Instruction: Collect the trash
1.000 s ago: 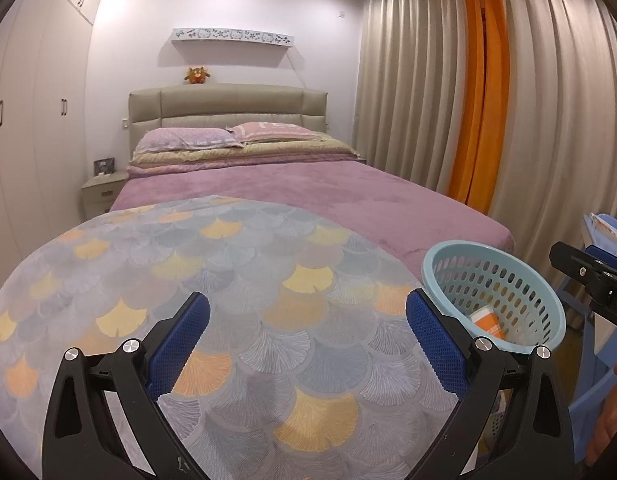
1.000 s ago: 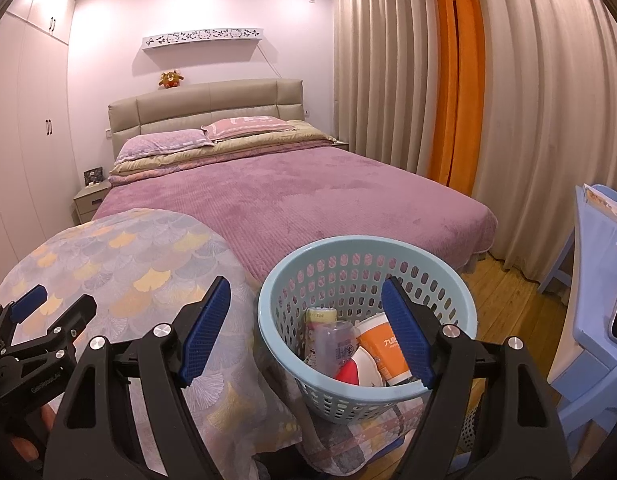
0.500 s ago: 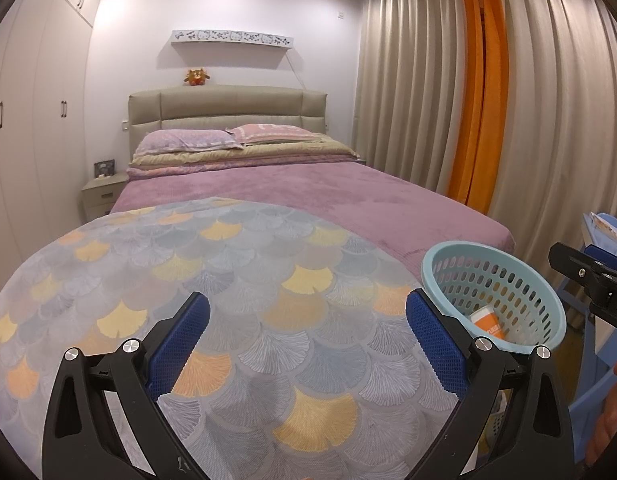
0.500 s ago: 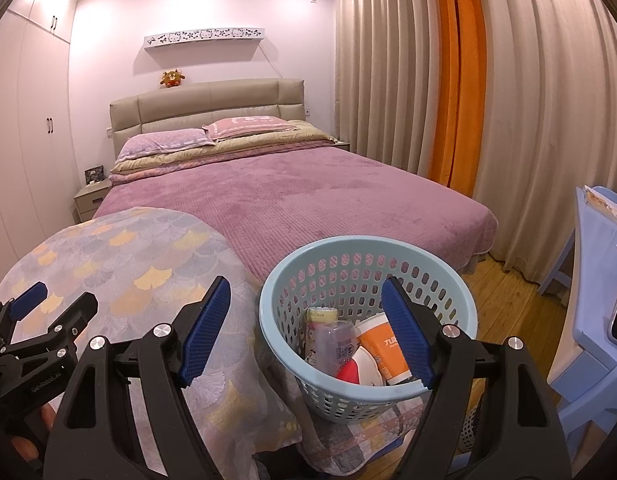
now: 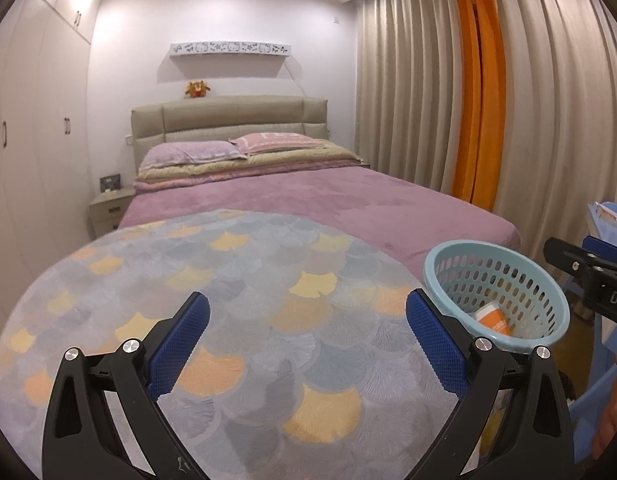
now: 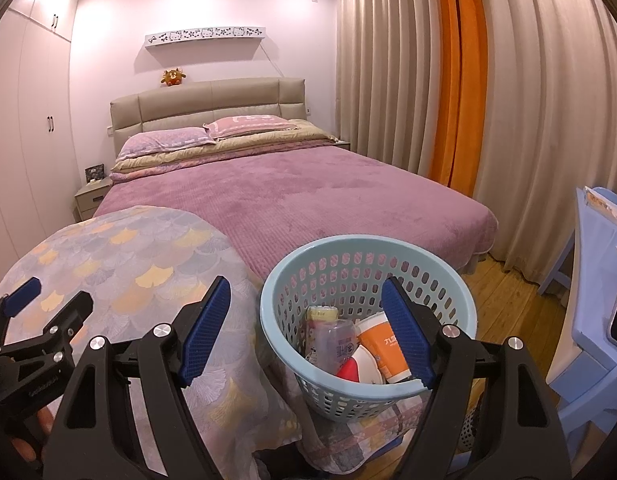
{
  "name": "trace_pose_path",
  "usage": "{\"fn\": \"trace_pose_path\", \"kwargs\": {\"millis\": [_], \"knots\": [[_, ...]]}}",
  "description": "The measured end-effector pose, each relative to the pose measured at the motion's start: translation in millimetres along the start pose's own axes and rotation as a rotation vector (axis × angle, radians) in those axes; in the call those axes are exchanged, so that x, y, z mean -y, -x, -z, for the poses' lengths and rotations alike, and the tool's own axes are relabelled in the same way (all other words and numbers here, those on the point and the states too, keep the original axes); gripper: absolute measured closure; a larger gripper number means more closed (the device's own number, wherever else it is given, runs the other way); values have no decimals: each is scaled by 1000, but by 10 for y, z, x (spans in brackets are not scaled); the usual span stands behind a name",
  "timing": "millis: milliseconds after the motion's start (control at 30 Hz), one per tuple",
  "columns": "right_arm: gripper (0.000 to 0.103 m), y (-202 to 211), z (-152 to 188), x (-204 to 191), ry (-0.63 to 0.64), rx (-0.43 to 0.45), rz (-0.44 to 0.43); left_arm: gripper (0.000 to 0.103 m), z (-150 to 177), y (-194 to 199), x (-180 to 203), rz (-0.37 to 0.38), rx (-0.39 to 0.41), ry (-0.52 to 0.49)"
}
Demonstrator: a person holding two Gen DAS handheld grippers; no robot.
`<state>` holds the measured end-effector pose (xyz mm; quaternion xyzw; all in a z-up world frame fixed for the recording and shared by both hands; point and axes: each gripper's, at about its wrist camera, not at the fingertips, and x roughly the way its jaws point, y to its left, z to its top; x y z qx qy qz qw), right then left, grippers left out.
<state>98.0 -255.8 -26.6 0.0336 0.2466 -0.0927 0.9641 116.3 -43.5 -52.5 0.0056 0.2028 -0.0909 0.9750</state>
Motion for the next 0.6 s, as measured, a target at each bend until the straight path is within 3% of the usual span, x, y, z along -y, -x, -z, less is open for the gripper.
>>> {"fn": "trace_pose_path", "kwargs": {"millis": [600], "knots": [[29,215,10,-139,20,-1,-3,8,-127,359,-244,-1,14,60]]}}
